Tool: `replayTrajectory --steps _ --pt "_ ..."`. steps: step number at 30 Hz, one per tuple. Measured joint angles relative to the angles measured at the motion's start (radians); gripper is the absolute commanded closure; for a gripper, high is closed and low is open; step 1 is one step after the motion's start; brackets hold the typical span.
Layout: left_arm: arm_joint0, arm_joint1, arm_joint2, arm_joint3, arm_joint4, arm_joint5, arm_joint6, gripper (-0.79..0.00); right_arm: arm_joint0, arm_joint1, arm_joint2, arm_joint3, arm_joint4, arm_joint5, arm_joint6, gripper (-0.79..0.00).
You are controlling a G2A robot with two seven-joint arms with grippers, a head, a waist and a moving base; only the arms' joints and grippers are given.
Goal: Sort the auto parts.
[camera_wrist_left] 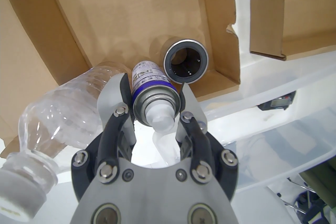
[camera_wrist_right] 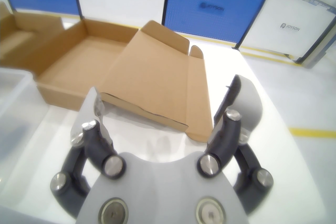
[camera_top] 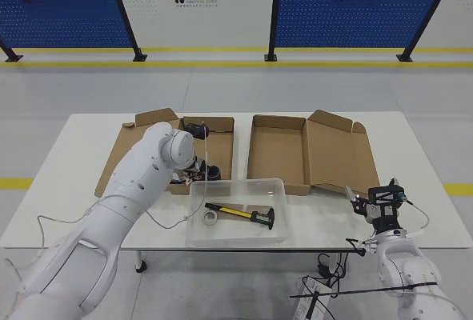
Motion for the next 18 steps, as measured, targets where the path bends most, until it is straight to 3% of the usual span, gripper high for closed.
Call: replayTrajectory --steps 11,18 --pt "0.003 -0.005 -0.007 -0.011 0.004 0.005 -0.001 -0.785 0.0 0.0 0.0 0.0 0.0 0.0 0.0 -0.785" --pt "0.008 0.003 -0.034 -0.067 0.009 0.006 -0.021 -0.785 0.0 0.0 0.0 0.0 0.0 0.0 0.0 -0.785"
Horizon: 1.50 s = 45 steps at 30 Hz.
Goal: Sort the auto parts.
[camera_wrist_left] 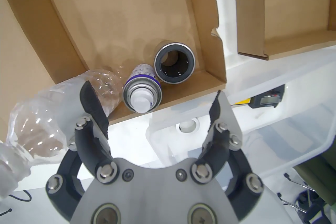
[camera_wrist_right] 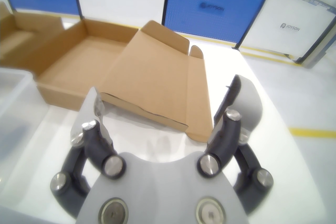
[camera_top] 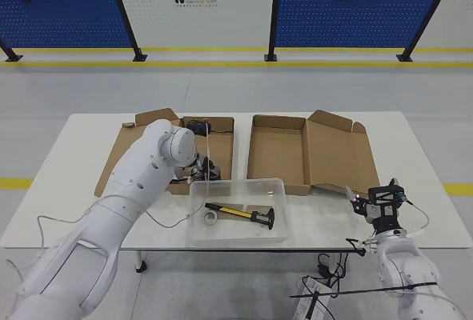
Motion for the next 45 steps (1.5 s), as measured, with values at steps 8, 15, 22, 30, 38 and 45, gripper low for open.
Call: replayTrajectory --steps 8,15,22,30,38,45 --pt "0.047 0.025 -0.059 -0.176 0.018 -0.022 -0.017 -0.785 0.0 0.0 0.0 0.0 0.0 0.0 0.0 -0.785" --pt "0.144 0.061 -0.128 -0.455 0.096 -0.029 -0.044 -0.785 0.0 0.0 0.0 0.0 0.0 0.0 0.0 -0.785" --pt "0.302 0.092 -0.157 -0.737 0.246 -0.112 0.056 -0.785 0.0 0.0 0.0 0.0 0.0 0.0 0.0 -0.785" --pt "0.517 0.113 -0.198 -0.935 0.382 -0.053 0.211 -0.785 0.0 0.0 0.0 0.0 0.0 0.0 0.0 -0.785" --pt "0.718 0.129 -0.302 -1.085 0.48 0.085 0.316 -0.785 0.0 0.0 0.0 0.0 0.0 0.0 0.0 -0.785" --pt "0.812 0.139 -0.405 -1.15 0.513 0.098 0.323 -0.785 0.0 0.0 0.0 0.0 0.0 0.0 0.0 -0.785"
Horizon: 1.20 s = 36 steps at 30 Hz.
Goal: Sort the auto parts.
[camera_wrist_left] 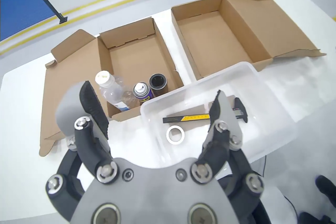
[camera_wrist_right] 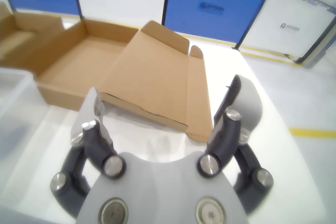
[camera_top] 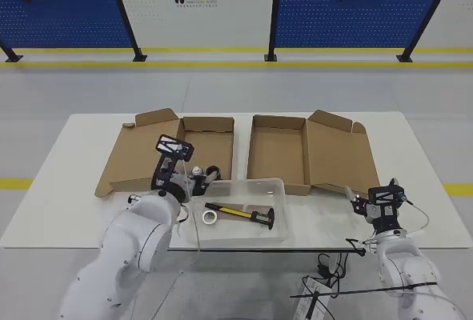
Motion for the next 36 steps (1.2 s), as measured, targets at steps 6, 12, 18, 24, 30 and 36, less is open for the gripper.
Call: replayTrajectory --steps 6,12,18,24,30,36 --pt "0.023 0.002 -0.06 -0.009 0.005 -0.005 0.002 -0.785 0.0 0.0 0.0 0.0 0.0 0.0 0.0 -0.785" --pt "0.019 0.002 -0.117 0.006 -0.017 -0.012 -0.002 -0.785 0.0 0.0 0.0 0.0 0.0 0.0 0.0 -0.785" --pt "0.016 0.0 -0.164 0.015 -0.056 -0.014 -0.014 -0.785 0.005 -0.003 -0.001 -0.025 0.036 -0.022 -0.009 -0.785" --pt "0.008 -0.001 -0.175 0.021 -0.073 -0.021 -0.038 -0.785 -0.01 0.0 -0.005 -0.093 0.056 -0.139 0.0 -0.785" --pt "0.008 -0.001 -0.175 0.021 -0.073 -0.021 -0.037 -0.785 -0.039 0.016 0.005 -0.174 0.097 -0.44 0.027 -0.785" --pt "0.008 -0.001 -0.175 0.021 -0.073 -0.021 -0.037 -0.785 -0.085 0.041 0.039 -0.227 0.166 -0.788 0.141 -0.785"
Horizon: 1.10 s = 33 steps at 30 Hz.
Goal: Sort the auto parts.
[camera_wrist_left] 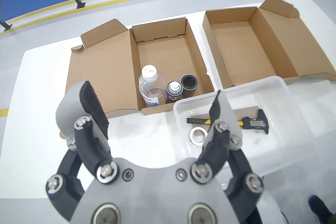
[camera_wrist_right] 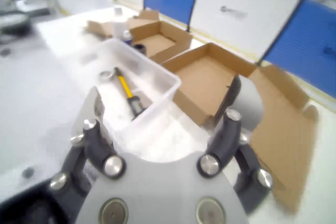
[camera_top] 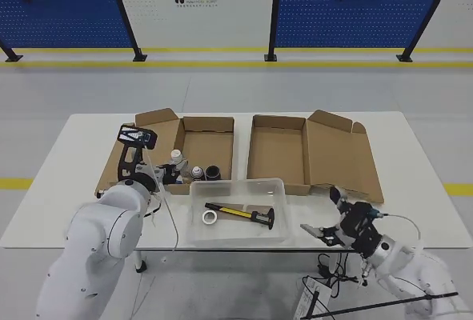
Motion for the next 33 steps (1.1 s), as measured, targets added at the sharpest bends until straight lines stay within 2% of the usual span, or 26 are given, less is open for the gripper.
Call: replayTrajectory --steps 3,4,7,17,20,25,33 --pt "0.0 0.0 0.0 0.0 0.0 0.0 0.0 -0.785 -0.021 0.008 0.003 -0.003 0.05 -0.139 0.074 -0.785" --pt "0.0 0.0 0.0 0.0 0.0 0.0 0.0 -0.785 -0.021 0.008 0.003 -0.003 0.048 -0.15 0.073 -0.785" --pt "0.0 0.0 0.0 0.0 0.0 0.0 0.0 -0.785 -0.02 0.007 0.002 -0.002 0.043 -0.113 0.059 -0.785" --pt "0.0 0.0 0.0 0.0 0.0 0.0 0.0 -0.785 -0.018 0.007 0.003 -0.003 0.046 -0.106 0.056 -0.785" --pt "0.0 0.0 0.0 0.0 0.0 0.0 0.0 -0.785 -0.009 0.007 -0.006 -0.007 0.094 -0.054 0.077 -0.785" --pt "0.014 0.0 -0.037 0.018 0.004 0.017 0.039 -0.785 0.057 0.007 -0.074 -0.047 0.206 0.079 0.281 -0.785" --pt "0.019 0.002 -0.128 0.033 0.019 0.035 0.044 -0.785 0.327 -0.008 -0.294 0.005 0.199 0.288 0.55 -0.785"
